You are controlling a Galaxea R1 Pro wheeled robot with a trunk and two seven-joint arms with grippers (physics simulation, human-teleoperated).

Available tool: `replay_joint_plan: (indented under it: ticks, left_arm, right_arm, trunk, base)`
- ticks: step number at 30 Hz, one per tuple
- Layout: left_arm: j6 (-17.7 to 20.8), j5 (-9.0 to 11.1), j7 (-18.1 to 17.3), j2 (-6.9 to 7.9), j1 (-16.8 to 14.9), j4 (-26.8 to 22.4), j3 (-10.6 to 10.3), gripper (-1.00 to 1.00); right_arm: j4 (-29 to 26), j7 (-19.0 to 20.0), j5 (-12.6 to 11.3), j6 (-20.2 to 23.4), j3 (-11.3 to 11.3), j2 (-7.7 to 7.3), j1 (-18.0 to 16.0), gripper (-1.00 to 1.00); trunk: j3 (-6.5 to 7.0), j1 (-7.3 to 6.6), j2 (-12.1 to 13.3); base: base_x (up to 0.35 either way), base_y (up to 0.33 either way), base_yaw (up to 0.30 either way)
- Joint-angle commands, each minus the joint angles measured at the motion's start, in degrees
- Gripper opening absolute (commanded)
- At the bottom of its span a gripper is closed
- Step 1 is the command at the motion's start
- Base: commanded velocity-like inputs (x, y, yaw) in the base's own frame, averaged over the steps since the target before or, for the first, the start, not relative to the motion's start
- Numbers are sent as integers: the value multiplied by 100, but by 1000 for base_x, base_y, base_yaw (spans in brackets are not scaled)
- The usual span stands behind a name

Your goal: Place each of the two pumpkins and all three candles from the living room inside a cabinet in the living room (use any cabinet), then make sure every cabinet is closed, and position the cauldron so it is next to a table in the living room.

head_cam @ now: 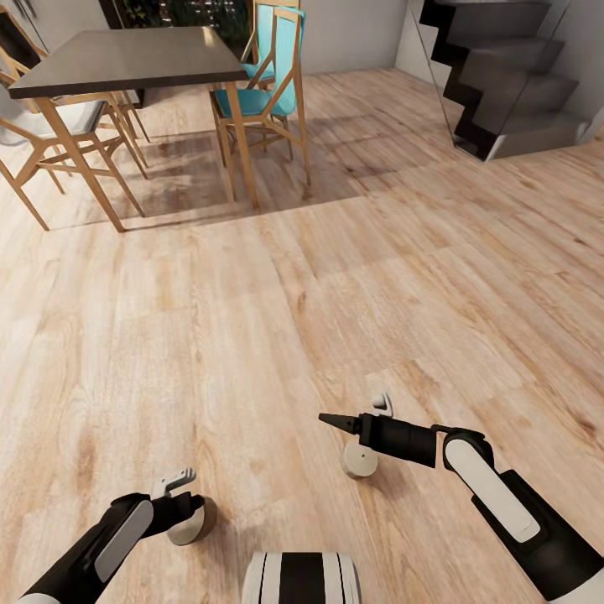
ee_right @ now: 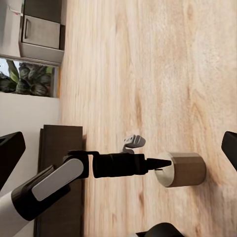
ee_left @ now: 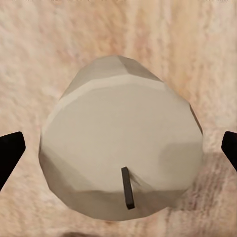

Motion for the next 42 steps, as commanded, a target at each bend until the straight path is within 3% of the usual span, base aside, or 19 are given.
replay_joint_plan:
  ticks: [1, 9, 18, 22, 36, 42]
  left_arm:
    - [5, 60, 54, 7, -4, -10, -25, 100]
    - [-211, 60, 54, 7, -3, -10, -33, 100]
    - [-232, 60, 54, 7, -2, 23, -33, 100]
    - [-233, 60, 54, 2, -2, 37, -33, 100]
    - [-241, 60, 54, -2, -2, 43, -42, 100]
    - [-354, 67, 54, -10, -2, 43, -156, 100]
  right_arm:
    - [-2, 12, -3, 11, 4, -2, -4, 100]
    - [-38, 49, -3, 11, 6, -5, -4, 100]
    - [-71, 99, -12, 2, 7, -10, -4, 100]
    - [-70, 100, -12, 2, 7, -15, -4, 100]
    - [-70, 100, -12, 2, 7, -17, -4, 100]
    - [-70, 100, -12, 2, 7, -17, -4, 100]
  trunk:
    - [-4, -1, -2]
    - [-48, 4, -4]
    - [-48, 4, -4]
    - [-137, 14, -10]
    - [-137, 14, -10]
    - [-225, 25, -15]
  base:
    - [0, 0, 0]
    - [0, 0, 0]
    - [0, 0, 0]
    - [0, 0, 0]
    - [0, 0, 0]
    - [0, 0, 0]
